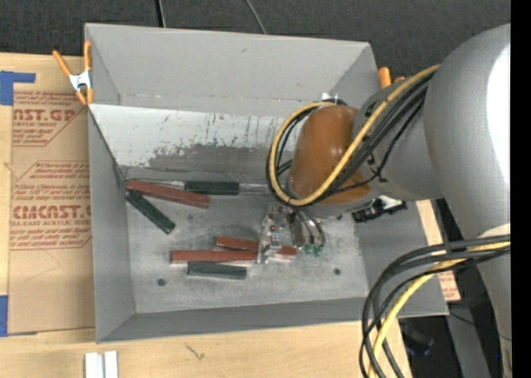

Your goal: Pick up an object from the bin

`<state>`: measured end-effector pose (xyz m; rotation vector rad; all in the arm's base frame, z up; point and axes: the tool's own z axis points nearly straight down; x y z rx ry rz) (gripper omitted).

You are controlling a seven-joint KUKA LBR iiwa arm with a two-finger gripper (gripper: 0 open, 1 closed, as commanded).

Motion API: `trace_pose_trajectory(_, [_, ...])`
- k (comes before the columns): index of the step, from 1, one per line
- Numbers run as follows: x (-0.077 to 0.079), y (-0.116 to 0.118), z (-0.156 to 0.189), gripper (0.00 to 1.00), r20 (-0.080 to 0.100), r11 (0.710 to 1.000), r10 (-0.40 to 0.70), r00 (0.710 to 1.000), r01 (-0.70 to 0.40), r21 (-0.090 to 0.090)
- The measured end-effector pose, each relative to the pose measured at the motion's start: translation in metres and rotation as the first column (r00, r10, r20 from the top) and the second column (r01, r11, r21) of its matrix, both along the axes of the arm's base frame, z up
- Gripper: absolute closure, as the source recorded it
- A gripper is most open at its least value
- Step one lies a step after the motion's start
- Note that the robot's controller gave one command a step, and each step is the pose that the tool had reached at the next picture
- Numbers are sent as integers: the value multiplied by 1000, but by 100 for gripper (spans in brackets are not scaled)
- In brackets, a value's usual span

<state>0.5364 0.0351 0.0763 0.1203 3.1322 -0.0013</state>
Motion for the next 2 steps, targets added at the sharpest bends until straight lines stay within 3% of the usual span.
trace_pose_trajectory(1, [0,0,0,100,0,1000,0,1000,0,0])
trace_pose_trajectory(2, [-19,-10,198,100,-4,999,33,999,-33,2])
